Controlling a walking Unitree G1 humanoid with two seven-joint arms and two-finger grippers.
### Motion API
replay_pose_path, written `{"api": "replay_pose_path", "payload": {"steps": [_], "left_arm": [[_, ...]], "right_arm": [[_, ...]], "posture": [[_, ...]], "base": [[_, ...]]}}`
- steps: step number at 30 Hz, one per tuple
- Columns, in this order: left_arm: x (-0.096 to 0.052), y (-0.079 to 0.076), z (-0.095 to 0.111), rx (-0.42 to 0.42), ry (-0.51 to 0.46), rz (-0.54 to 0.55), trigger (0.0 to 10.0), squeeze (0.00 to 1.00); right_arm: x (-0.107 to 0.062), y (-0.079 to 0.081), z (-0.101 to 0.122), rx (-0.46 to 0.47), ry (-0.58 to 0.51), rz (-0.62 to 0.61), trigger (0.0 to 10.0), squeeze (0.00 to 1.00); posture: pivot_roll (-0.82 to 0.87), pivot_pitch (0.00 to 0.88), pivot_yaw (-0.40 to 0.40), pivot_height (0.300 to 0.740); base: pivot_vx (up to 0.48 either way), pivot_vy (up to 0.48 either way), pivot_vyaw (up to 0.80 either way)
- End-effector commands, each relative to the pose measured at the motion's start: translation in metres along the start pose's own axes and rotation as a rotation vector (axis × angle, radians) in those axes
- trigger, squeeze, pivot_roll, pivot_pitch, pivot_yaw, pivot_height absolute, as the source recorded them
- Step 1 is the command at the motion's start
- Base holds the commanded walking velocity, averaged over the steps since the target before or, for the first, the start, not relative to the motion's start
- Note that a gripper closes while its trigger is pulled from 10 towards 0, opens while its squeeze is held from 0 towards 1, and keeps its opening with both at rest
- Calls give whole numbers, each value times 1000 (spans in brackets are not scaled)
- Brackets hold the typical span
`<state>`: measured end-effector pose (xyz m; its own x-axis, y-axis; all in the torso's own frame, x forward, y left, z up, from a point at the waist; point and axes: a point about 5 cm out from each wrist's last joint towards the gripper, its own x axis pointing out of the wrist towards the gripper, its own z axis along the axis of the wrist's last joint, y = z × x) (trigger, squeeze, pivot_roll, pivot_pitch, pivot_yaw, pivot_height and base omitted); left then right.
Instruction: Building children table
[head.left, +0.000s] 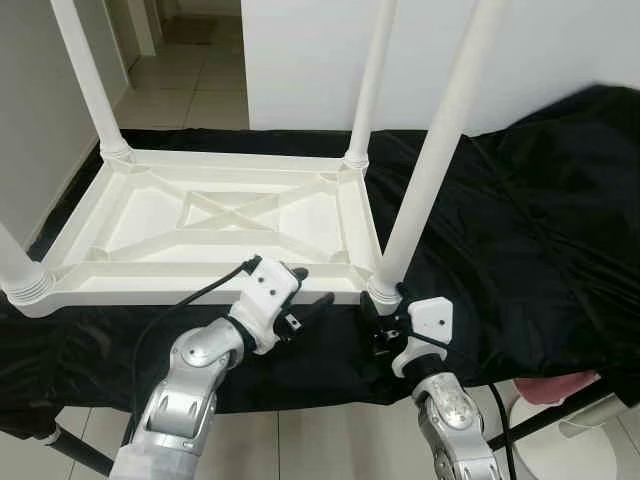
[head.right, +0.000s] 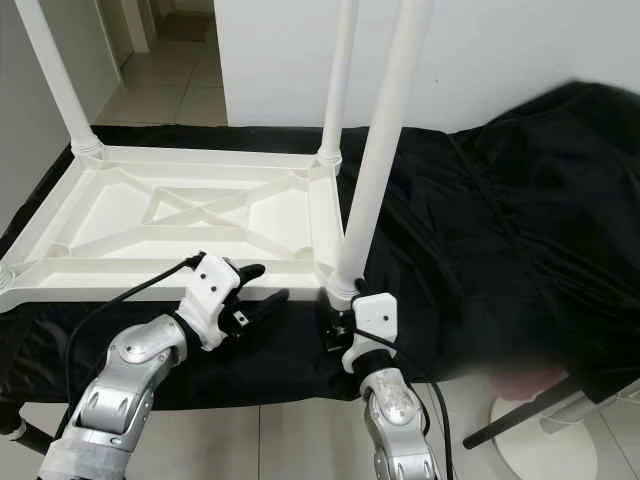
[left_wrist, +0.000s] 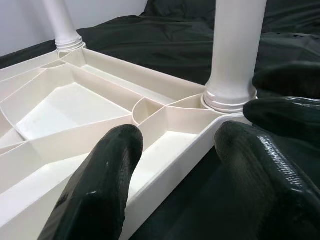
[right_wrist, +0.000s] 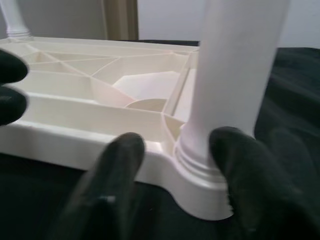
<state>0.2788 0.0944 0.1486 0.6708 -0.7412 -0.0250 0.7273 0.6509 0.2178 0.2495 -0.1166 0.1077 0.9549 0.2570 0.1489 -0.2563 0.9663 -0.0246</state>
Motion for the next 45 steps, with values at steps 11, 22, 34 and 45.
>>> {"api": "replay_pose_path", "payload": {"steps": [11, 22, 34, 45], "left_arm": [[-3, 26, 3, 1, -9, 321, 10000, 0], [1, 31, 3, 19, -1, 353, 10000, 0], [3, 30, 0, 23, 15, 355, 10000, 0], [12, 16, -4, 36, 35, 263, 10000, 0]], "right_arm": [[-1, 5, 1, 26, 12, 82, 10000, 0], [26, -18, 7, 12, 1, 54, 10000, 0], [35, -46, 11, 4, -2, -27, 10000, 0], [38, -93, 15, -23, -8, -204, 10000, 0]], "posture": [[22, 21, -26, 740], [32, 29, -18, 740], [36, 32, -12, 740], [33, 27, -6, 740]], "base": [[0, 0, 0], [0, 0, 0], [0, 0, 0], [0, 0, 0]]}}
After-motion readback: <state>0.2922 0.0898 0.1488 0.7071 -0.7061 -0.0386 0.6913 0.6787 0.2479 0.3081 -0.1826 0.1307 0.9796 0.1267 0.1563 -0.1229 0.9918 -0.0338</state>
